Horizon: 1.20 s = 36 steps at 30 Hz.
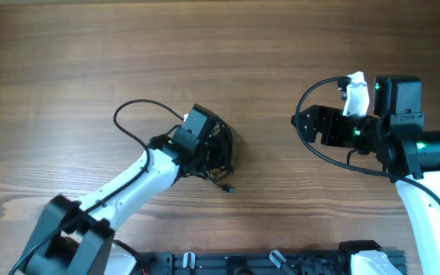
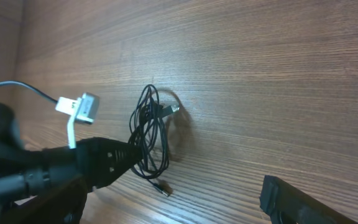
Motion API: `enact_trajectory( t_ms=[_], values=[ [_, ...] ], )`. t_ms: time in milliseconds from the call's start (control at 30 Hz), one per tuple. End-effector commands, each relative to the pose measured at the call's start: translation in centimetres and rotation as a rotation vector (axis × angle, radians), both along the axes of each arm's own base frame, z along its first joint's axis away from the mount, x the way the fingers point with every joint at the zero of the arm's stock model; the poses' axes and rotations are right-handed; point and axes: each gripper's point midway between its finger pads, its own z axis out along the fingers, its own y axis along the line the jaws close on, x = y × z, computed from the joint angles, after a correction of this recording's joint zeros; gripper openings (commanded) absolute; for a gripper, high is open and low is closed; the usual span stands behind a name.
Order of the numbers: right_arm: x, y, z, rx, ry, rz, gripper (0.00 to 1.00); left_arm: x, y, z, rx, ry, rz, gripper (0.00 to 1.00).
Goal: Untangle cables
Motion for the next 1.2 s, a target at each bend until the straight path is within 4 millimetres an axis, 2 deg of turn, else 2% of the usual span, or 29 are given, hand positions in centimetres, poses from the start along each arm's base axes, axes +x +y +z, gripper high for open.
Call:
enact_trajectory(
  t_ms=[0, 67, 133, 200, 233, 333, 433, 500, 600, 700, 933, 1167],
  values=[
    [0.3, 0.2, 0.7, 0.009, -0.021, 0.02, 0.92, 0.5, -0.3, -0.5, 0.003, -0.001, 0.007, 0.04],
    [0.3, 0.2, 0.7, 0.01, -0.02, 0.02, 0.92, 1.1, -0.1, -0.3, 0.013, -0.03, 0.018, 0.04],
    [0.3, 0.2, 0.7, 0.011, -0.022, 0.02, 0.92, 1.9, 0.0, 1.0, 0.012, -0.08, 0.007, 0.04],
    [0.3, 0.7, 1.1, 0.051, -0.02, 0.022, 0.91, 2.9, 0.1, 4.0, -0.01, -0.154, -0.014, 0.04],
    [0.2, 1.6, 1.7, 0.097, -0.03, 0.056, 0.9, 3.4, 0.1, 7.0, -0.035, -0.225, -0.028, 0.04],
    [0.2, 3.4, 3.5, 0.203, -0.065, 0.119, 0.89, 3.3, 0.4, 12.8, -0.111, -0.362, -0.02, 0.04],
    [0.1, 5.4, 4.8, 0.274, -0.081, 0.16, 0.87, 2.0, 1.0, 16.2, -0.151, -0.448, -0.042, 0.04],
    [-0.1, 7.1, 5.8, 0.32, -0.091, 0.194, 0.85, 0.9, 1.7, 17.0, -0.137, -0.465, -0.066, 0.04],
    [-0.8, 9.8, 6.9, 0.356, -0.108, 0.253, 0.82, 0.1, 2.2, 16.6, -0.088, -0.484, -0.138, 0.04],
    [-1.1, 12.0, 6.6, 0.336, -0.095, 0.241, 0.78, 0.0, 2.3, 16.3, -0.079, -0.475, -0.144, 0.04],
    [-1.0, 15.9, 1.6, 0.268, 0.079, 0.203, 0.64, 0.2, 2.6, 16.3, -0.081, -0.47, -0.125, 0.04],
    [-0.1, 19.8, -2.3, 0.286, 0.178, 0.24, 0.56, 0.2, 2.6, 16.3, -0.09, -0.457, -0.104, 0.04]
  ],
)
